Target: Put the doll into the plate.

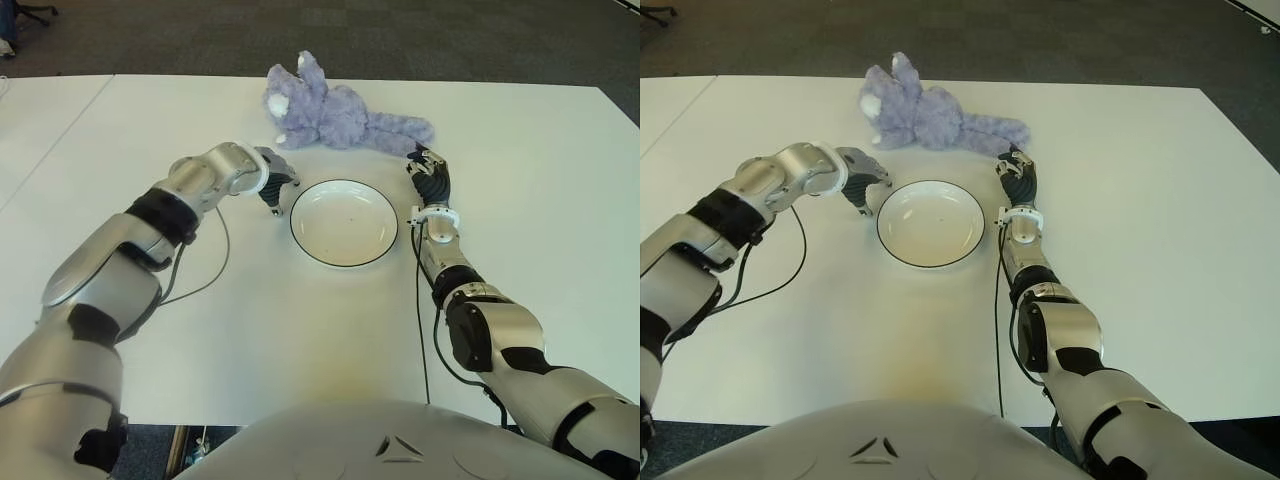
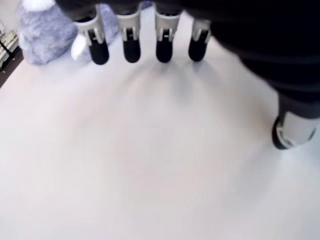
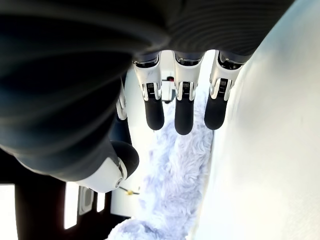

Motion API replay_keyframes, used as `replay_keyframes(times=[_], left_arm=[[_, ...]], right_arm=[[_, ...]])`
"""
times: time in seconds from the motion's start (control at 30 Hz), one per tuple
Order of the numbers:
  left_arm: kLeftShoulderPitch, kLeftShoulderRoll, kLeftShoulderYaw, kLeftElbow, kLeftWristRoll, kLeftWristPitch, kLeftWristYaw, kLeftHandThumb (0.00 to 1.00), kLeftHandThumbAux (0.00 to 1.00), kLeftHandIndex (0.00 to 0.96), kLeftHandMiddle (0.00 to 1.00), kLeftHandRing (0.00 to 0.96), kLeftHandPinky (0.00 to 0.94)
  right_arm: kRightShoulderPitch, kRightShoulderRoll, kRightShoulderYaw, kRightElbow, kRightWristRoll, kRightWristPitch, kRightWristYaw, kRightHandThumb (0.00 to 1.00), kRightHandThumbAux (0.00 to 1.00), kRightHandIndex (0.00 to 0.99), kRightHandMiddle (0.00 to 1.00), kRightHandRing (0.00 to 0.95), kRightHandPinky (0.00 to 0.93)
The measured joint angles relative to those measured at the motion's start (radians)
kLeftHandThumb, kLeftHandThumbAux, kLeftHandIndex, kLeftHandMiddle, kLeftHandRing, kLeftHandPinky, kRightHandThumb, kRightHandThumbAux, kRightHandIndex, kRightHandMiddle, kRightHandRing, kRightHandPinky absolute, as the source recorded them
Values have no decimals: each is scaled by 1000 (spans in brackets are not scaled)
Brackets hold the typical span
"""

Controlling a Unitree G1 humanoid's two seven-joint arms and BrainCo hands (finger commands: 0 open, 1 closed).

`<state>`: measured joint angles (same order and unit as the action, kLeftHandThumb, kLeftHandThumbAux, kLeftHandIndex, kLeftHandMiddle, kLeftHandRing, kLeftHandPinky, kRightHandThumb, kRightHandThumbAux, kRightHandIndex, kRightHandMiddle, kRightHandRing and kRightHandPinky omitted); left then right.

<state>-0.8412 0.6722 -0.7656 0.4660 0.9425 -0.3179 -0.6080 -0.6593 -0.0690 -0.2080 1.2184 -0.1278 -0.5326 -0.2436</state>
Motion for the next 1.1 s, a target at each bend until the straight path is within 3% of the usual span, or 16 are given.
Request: replay_keyframes(times=[0.27, 0.53, 0.67, 0.8, 0.93, 1.1], left_arm=[[130, 109, 78, -246, -11, 14, -76, 129, 399, 0, 9, 0, 0], [168, 133, 162, -325, -11, 17, -51, 148, 411, 0, 26, 30, 0], [140, 110, 201, -201, -22, 9, 78, 171, 440, 0, 23, 45, 0], [97, 89, 208, -56, -18, 19, 157, 168, 467, 0, 21, 46, 0], [52, 49, 199, 105, -9, 35, 218, 172, 483, 0, 21, 39, 0], [4, -9, 177, 303, 8, 63, 296, 184, 508, 0, 29, 34, 0]], right_arm=[[2, 1, 3, 0, -4, -1, -9, 684, 740, 396, 180, 179, 180], [11, 3, 80, 0, -73, -29, -163, 677, 742, 395, 171, 164, 151], [10, 14, 143, -15, -135, -33, -298, 674, 742, 395, 168, 160, 166], [1, 32, 174, -58, -163, -34, -372, 676, 741, 396, 182, 178, 199], [4, 46, 186, -107, -165, -44, -411, 678, 740, 397, 193, 188, 206], [-31, 43, 183, -141, -159, -87, -419, 675, 738, 397, 181, 159, 132]])
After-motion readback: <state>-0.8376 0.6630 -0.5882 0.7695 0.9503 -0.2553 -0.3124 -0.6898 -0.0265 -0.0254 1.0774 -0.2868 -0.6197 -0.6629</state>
